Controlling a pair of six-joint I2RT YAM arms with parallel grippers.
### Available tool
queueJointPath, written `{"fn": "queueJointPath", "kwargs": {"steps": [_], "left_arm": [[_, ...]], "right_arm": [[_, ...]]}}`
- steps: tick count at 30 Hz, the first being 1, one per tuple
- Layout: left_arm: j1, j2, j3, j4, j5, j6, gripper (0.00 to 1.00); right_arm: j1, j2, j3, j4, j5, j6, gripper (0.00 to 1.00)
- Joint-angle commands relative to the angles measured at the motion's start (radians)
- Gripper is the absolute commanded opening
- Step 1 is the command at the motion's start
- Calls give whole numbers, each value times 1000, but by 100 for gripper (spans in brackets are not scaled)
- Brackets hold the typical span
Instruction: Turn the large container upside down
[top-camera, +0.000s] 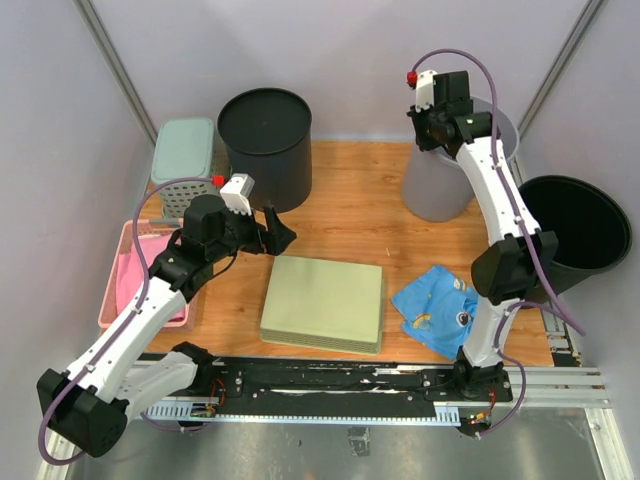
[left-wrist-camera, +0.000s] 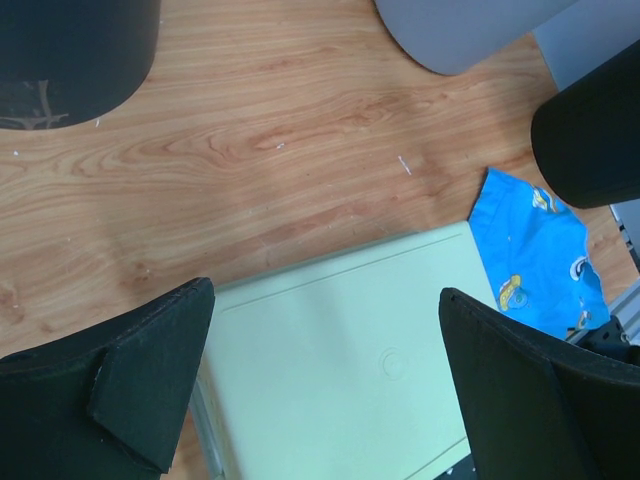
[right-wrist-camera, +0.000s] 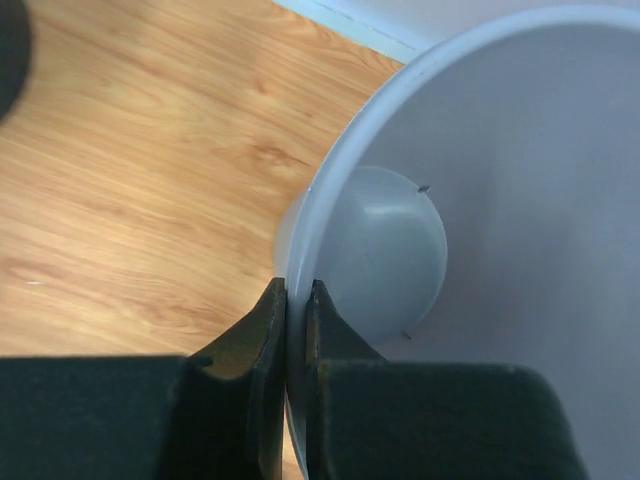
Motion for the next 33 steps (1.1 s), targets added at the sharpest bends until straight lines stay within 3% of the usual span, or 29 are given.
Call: {"fn": "queueJointPath", "kwargs": {"steps": [1,6,11,22,26,33], "left_arm": [[-7,-16,39,-6,-1,-21,99],[-7,-18,67,-31,-76,-74,99],[-7,-22,69,10,-46,-133,99],[-7,57,50,133,87,-230,99],[-7,74,39,163,97,-251,99],[-7,92,34,169,38,-259,99]], "right_arm": [[-1,-157,13,58,-200,115,1],[1,-283,-134,218,-437,270,1],[-25,-395,-359,469,-568,472,1],[-135,-374,-655,961,-845,931,1],[-160,-357,-701,1010,-882,985,1],[-201,-350,-757,957,-931,958,1]]}}
